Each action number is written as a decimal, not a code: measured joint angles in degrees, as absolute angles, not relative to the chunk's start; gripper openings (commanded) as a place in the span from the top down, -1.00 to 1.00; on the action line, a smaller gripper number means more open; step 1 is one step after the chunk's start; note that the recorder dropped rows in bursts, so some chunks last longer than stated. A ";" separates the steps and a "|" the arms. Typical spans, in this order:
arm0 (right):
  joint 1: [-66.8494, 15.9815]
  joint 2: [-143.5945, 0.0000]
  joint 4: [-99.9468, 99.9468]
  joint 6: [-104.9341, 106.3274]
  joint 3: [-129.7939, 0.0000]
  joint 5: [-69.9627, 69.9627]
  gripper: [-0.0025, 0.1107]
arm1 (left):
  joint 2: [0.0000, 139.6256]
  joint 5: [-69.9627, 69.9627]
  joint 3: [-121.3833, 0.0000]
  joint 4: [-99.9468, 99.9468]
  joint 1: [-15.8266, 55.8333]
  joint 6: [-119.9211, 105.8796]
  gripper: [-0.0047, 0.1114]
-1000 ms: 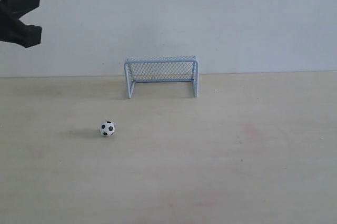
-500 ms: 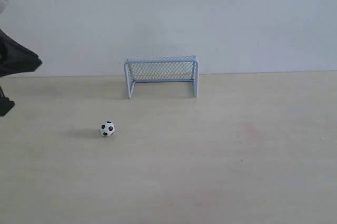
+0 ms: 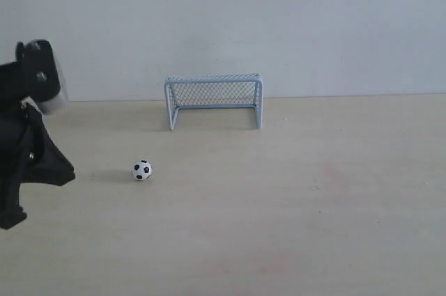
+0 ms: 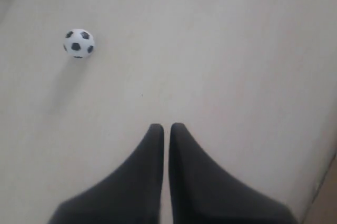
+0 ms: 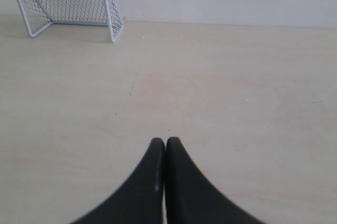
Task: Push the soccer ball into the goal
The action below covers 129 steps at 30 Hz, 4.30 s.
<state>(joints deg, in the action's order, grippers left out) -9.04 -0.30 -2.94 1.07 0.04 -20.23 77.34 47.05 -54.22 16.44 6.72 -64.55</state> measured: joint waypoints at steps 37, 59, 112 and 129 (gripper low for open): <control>-9.04 -0.30 -2.94 1.07 0.04 -20.23 0.96 | 112.42 54.35 -80.98 10.42 1.30 -90.68 0.84; -9.04 -0.30 -2.94 1.07 0.04 -20.23 0.96 | 120.18 43.75 -81.07 10.82 1.30 -120.44 0.84; -9.04 -0.30 -2.94 1.07 0.04 -20.23 0.96 | 109.58 6.12 -91.71 22.53 14.29 -103.86 0.84; -9.04 -0.30 -2.94 1.07 0.04 -20.23 0.96 | 94.79 43.65 -86.19 25.28 6.43 -73.32 0.84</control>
<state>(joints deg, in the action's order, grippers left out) -9.04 -0.30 -2.94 1.07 0.04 -20.23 94.79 43.65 -86.19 25.28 6.43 -73.32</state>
